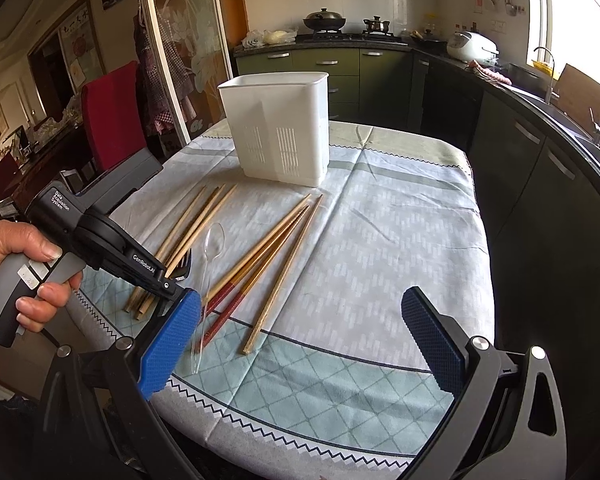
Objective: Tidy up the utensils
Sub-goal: 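Lower the left tool to the black fork and close on its handle, then lift the black fork with the left tool while the right tool grasps the clear spoon, then drop the fork and spoon into the white caddy, opening both tools, then grasp a wooden chopstick with the left tool while the right tool grasps another, then lift both chopsticks upright and drop them into the white caddy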
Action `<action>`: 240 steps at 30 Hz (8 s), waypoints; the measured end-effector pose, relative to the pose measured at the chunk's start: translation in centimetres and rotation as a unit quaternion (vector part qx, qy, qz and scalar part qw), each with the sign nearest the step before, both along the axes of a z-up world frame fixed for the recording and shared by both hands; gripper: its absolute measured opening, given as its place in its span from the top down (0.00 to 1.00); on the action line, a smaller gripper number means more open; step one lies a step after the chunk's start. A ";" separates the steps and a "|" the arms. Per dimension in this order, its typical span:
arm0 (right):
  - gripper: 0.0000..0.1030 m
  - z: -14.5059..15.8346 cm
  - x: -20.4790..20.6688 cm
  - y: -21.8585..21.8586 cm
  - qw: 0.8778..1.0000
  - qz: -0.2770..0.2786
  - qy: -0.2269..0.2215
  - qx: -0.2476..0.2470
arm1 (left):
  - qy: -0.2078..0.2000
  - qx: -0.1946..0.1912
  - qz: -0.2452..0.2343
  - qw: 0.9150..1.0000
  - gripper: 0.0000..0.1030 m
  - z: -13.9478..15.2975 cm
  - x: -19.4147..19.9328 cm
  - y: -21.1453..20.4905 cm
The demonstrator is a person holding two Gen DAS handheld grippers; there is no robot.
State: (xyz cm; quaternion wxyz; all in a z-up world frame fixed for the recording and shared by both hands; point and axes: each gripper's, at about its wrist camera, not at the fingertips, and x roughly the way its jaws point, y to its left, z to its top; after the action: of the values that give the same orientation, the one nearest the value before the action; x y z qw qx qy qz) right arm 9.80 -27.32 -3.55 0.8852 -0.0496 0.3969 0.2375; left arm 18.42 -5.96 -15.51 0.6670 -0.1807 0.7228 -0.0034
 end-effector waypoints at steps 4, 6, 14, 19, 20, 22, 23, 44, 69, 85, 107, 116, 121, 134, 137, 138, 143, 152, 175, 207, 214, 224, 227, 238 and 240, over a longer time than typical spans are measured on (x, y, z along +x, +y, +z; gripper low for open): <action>0.04 0.0 0.1 0.1 1.000 0.000 0.002 -0.002 | -0.015 -0.007 -0.020 1.000 0.92 0.2 -0.3 0.3; 0.04 0.0 0.3 0.3 1.000 0.000 0.003 -0.005 | -0.039 -0.009 -0.033 0.999 0.92 0.6 -0.6 0.0; 0.04 -0.5 4.1 3.8 0.997 0.034 0.076 0.005 | -0.173 0.012 -0.045 0.984 0.92 5.0 -1.8 1.7; 0.05 -2.4 8.3 8.9 0.980 0.092 0.177 0.011 | -0.278 0.069 -0.043 0.957 0.92 8.9 -3.5 3.4; 0.07 -3.0 8.8 10.2 0.976 0.104 0.192 -0.004 | -0.300 0.083 -0.046 0.949 0.92 9.7 -3.9 3.7; 0.15 -4.3 9.7 12.7 0.969 0.118 0.217 -0.030 | -0.336 0.108 -0.053 0.934 0.92 11.0 -4.7 4.0; 0.22 -4.9 10.0 13.8 0.965 0.122 0.229 -0.038 | -0.350 0.118 -0.056 0.928 0.92 11.4 -5.0 4.2; 0.91 -11.5 11.0 22.5 0.937 0.108 0.268 -0.195 | -0.430 0.148 -0.078 0.887 0.91 13.4 -8.2 5.7; 0.91 10.0 9.1 10.6 0.981 -0.036 -0.144 0.122 | -0.618 0.033 -0.031 0.785 0.91 22.8 10.3 2.6; 0.91 12.6 15.7 10.4 0.958 -0.073 -0.232 0.154 | -0.602 0.117 -0.061 0.788 0.91 15.1 14.8 0.2; 0.91 9.9 22.9 13.6 0.940 -0.118 -0.283 0.150 | -0.599 0.110 -0.071 0.790 0.80 13.8 14.3 1.4; 0.91 6.2 22.5 13.7 0.947 -0.121 -0.268 0.130 | -0.587 0.075 -0.033 0.805 0.76 15.6 13.0 4.2; 0.91 3.4 22.0 13.7 0.955 -0.118 -0.247 0.115 | -0.586 0.066 -0.031 0.807 0.71 16.7 11.2 5.1; 0.67 0.7 19.2 13.5 0.964 -0.105 -0.230 0.088 | -0.563 0.073 -0.055 0.821 0.65 17.8 7.3 4.1; 0.59 1.0 18.1 13.3 0.963 -0.100 -0.236 0.083 | -0.528 0.073 -0.062 0.844 0.64 17.0 6.7 4.1; 0.59 1.3 17.6 13.2 0.962 -0.101 -0.239 0.084 | -0.512 0.076 -0.062 0.853 0.64 16.6 6.6 4.1; 0.59 3.3 14.6 11.5 0.970 -0.096 -0.211 0.079 | -0.381 0.117 -0.069 0.914 0.64 12.5 6.1 5.0; 0.81 -1.8 15.1 8.0 0.995 -0.035 0.097 -0.007 | -0.167 0.150 -0.066 0.972 0.65 3.4 5.5 7.8; 0.82 -9.7 19.6 11.2 0.957 -0.016 0.273 -0.101 | -0.108 0.164 -0.085 0.977 0.93 1.5 6.8 5.8; 0.93 -3.6 15.6 10.5 0.990 -0.047 0.135 -0.007 | -0.241 0.157 -0.086 0.954 0.94 7.2 5.6 7.1; 0.93 0.3 11.8 7.7 0.997 -0.061 0.037 0.042 | -0.327 0.161 -0.081 0.928 0.94 12.4 2.6 6.9; 0.93 1.5 7.5 4.7 0.996 -0.063 -0.005 0.055 | -0.368 0.159 -0.086 0.912 0.94 15.2 -1.2 6.8; 0.93 1.7 6.4 4.7 0.997 -0.059 -0.009 0.053 | -0.375 0.159 -0.084 0.910 0.94 15.4 -1.9 6.8; 0.93 2.8 5.7 4.7 0.997 -0.051 -0.015 0.065 | -0.405 0.151 -0.085 0.898 0.94 17.3 -4.0 6.3; 0.93 3.4 5.8 4.8 0.996 -0.047 -0.017 0.070 | -0.410 0.148 -0.087 0.896 0.94 17.9 -4.0 6.4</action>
State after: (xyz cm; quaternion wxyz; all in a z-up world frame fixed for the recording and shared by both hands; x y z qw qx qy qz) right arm 15.64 -22.49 -0.11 0.9034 0.0271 0.3660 0.2218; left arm 14.39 0.42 2.34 0.9201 0.0010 0.3905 -0.0283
